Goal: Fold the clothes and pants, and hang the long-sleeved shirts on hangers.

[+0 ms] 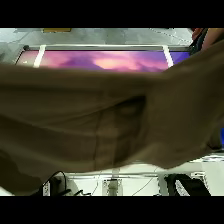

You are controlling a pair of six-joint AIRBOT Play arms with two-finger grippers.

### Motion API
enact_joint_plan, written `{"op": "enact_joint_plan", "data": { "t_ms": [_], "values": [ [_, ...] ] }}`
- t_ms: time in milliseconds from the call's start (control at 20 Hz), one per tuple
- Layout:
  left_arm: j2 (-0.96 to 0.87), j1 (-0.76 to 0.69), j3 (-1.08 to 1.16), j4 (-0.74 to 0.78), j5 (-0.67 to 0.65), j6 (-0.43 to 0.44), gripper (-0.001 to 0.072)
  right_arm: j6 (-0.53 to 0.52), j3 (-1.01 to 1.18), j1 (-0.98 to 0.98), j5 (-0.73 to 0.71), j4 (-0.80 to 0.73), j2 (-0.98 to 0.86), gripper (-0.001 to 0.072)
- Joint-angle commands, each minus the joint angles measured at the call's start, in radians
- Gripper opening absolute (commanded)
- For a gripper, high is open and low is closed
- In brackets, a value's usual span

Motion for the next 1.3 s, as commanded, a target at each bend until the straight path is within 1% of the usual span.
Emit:
{"op": "enact_joint_plan", "data": {
  "t_ms": [0,50,100,150,250,350,450,600,650,700,750,850,900,950,1050,1100,1150,1200,1250],
  "values": [
    [-0.219,0.0,0.001,0.0,-0.392,-0.003,0.0015,0.042,-0.018,-0.001,0.184,-0.065,-0.21,0.0019],
    [-0.319,0.0,0.001,0.0,-0.478,-0.003,0.0016,0.042,-0.036,-0.001,0.228,-0.066,-0.291,0.0018],
    [-0.412,-0.002,0.001,0.0,-0.525,-0.003,0.0016,0.042,-0.059,-0.001,0.246,-0.066,-0.372,0.0018],
    [-0.513,-0.009,0.001,0.0,-0.538,-0.003,0.0016,0.042,-0.082,-0.001,0.244,-0.066,-0.445,0.0019],
    [-0.695,-0.046,0.001,-0.001,-0.505,-0.002,0.0016,0.042,-0.11,-0.001,0.212,-0.066,-0.595,0.0018],
    [-0.852,-0.113,0.002,-0.001,-0.405,-0.001,0.0016,0.042,-0.112,-0.001,0.121,-0.064,-0.729,0.0018],
    [-0.976,-0.198,0.002,-0.005,-0.251,0.034,0.0017,0.042,-0.113,-0.001,-0.013,-0.061,-0.828,0.0019],
    [-1.087,-0.318,0.004,-0.008,0.016,0.042,0.0017,0.042,-0.112,-0.001,-0.186,-0.042,-0.909,0.0018],
    [-1.107,-0.35,0.004,-0.007,0.082,0.043,0.0017,0.043,-0.113,-0.001,-0.227,-0.042,-0.918,0.0019],
    [-1.122,-0.371,0.004,-0.006,0.108,0.043,0.0017,0.043,-0.112,-0.001,-0.245,-0.048,-0.921,0.0019],
    [-1.135,-0.385,0.003,0.011,0.103,0.042,0.0017,0.044,-0.112,-0.005,-0.243,-0.068,-0.922,0.0018],
    [-1.153,-0.391,0.003,0.085,0.017,0.042,0.0016,0.095,-0.113,-0.011,-0.166,-0.142,-0.922,0.0018],
    [-1.158,-0.391,0.003,0.144,-0.041,0.04,0.0016,0.112,-0.113,-0.017,-0.105,-0.19,-0.923,0.0018],
    [-1.161,-0.386,0.003,0.213,-0.094,0.019,0.0015,0.124,-0.113,-0.02,-0.036,-0.238,-0.924,0.0018],
    [-1.165,-0.384,0.003,0.37,-0.181,-0.082,0.0015,0.129,-0.113,-0.029,0.12,-0.288,-0.929,0.0018],
    [-1.165,-0.384,0.003,0.457,-0.212,-0.138,0.0015,0.129,-0.117,-0.03,0.171,-0.294,-0.933,0.0018],
    [-1.165,-0.386,0.003,0.512,-0.232,-0.182,0.0015,0.129,-0.135,-0.03,0.208,-0.303,-0.935,0.0018],
    [-1.165,-0.385,0.003,0.538,-0.24,-0.219,0.0015,0.13,-0.159,-0.03,0.233,-0.305,-0.937,0.0018],
    [-1.165,-0.385,0.003,0.54,-0.241,-0.226,0.0015,0.145,-0.195,-0.03,0.255,-0.31,-0.937,0.0018]
  ]
}}
